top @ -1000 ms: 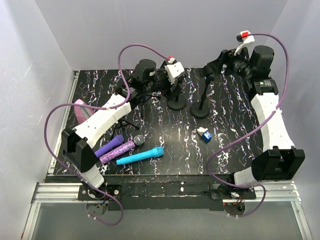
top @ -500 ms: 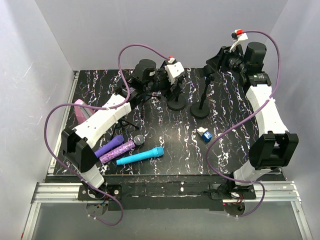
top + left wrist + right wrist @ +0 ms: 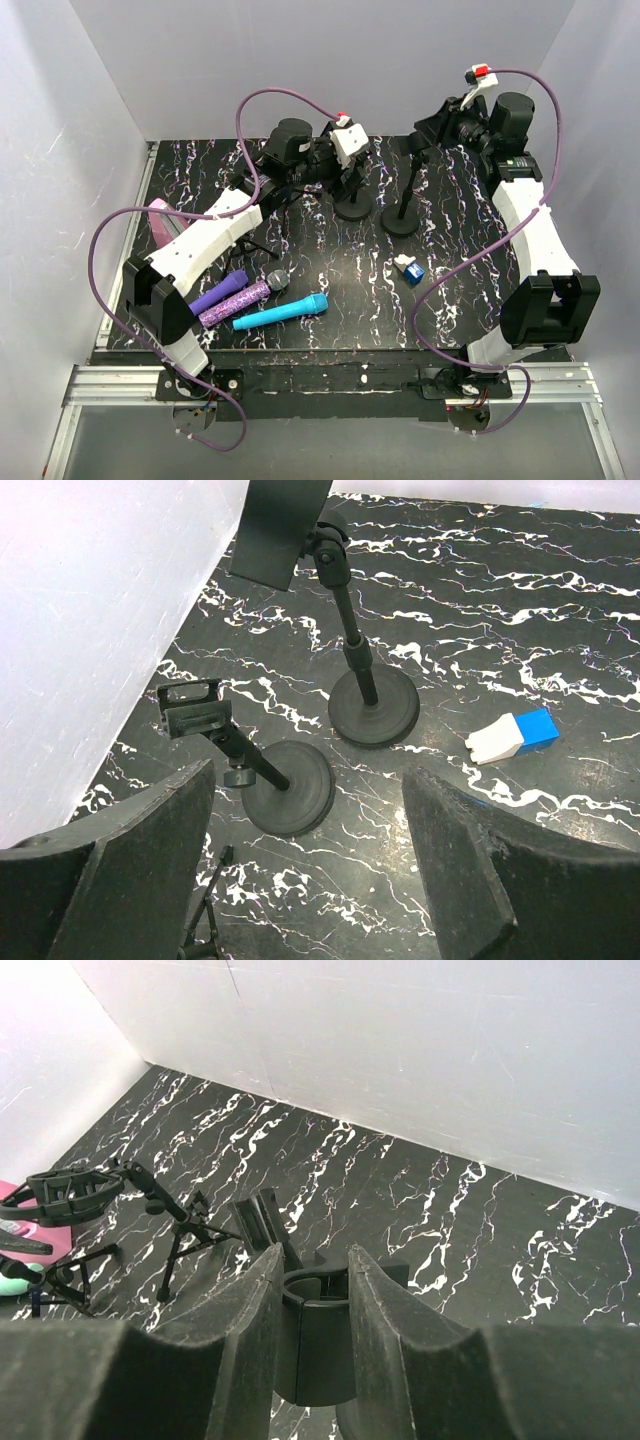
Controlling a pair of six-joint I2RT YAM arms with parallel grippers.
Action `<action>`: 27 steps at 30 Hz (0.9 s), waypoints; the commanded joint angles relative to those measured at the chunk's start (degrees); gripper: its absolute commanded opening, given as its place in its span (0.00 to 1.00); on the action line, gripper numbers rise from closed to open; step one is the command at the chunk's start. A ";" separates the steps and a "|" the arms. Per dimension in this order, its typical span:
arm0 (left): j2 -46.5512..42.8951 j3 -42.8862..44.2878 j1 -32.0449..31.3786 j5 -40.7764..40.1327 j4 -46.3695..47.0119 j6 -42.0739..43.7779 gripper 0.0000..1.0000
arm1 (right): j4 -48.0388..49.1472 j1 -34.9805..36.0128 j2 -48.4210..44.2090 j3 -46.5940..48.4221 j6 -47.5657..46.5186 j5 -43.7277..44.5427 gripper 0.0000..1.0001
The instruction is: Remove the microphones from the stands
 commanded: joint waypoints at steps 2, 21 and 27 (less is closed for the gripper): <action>-3.46 -0.67 -0.19 0.17 0.07 -0.09 0.75 | -4.93 0.03 0.17 -2.87 -0.38 0.38 0.36; -3.63 -1.02 -0.19 -0.01 -0.10 0.00 0.75 | -4.31 0.03 -1.06 -8.67 -1.61 1.70 0.34; -3.90 -1.46 -0.28 -0.01 -0.19 0.09 0.75 | -3.96 0.03 -1.15 -9.46 -1.70 1.70 0.34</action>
